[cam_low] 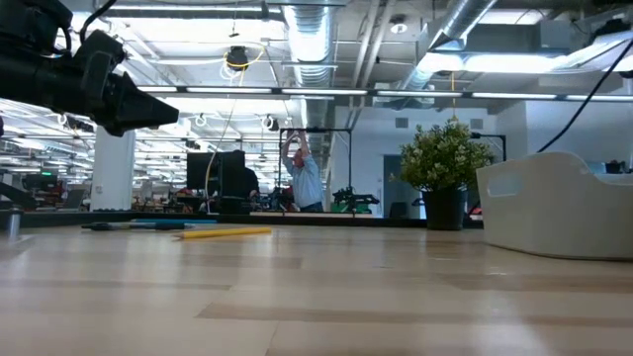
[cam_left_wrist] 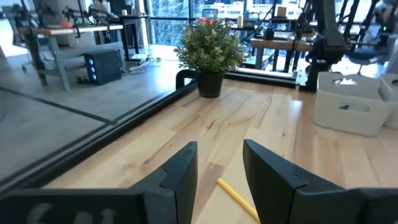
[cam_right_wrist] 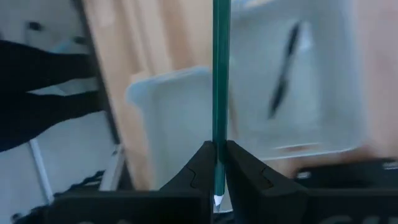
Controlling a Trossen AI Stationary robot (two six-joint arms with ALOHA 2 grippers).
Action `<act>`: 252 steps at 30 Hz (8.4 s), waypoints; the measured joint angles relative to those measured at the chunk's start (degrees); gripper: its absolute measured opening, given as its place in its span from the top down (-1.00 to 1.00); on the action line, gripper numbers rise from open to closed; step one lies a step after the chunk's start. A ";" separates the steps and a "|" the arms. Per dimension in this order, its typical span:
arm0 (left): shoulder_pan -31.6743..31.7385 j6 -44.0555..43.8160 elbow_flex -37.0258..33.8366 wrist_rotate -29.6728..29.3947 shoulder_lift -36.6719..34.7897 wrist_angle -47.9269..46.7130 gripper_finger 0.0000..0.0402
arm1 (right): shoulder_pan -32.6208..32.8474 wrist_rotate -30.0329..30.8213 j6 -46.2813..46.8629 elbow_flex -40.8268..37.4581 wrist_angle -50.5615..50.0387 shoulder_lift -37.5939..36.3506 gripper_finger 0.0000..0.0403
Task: Sort pens & pencils
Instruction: Put the green pencil into the bottom gray bin, then put the yellow pencil into the bottom gray bin
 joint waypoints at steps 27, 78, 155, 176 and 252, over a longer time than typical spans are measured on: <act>-0.01 -3.36 0.00 0.00 0.00 0.00 0.41 | 37.38 10.22 46.63 -15.98 15.47 11.58 0.74; -0.01 -3.38 0.00 0.02 0.01 0.00 0.41 | 31.19 2.36 41.44 -20.31 30.04 25.61 0.74; 0.00 -3.38 0.00 0.07 0.00 0.01 0.41 | -39.19 17.59 -34.11 -10.84 65.33 -0.71 0.34; -0.02 -3.38 -0.02 1.11 0.00 -0.05 0.41 | -47.78 17.59 -53.07 -10.86 63.52 -0.71 0.34; 3.87 -17.48 54.25 29.95 70.36 -46.43 0.41 | -53.03 3.82 -55.99 -4.15 86.07 33.82 0.33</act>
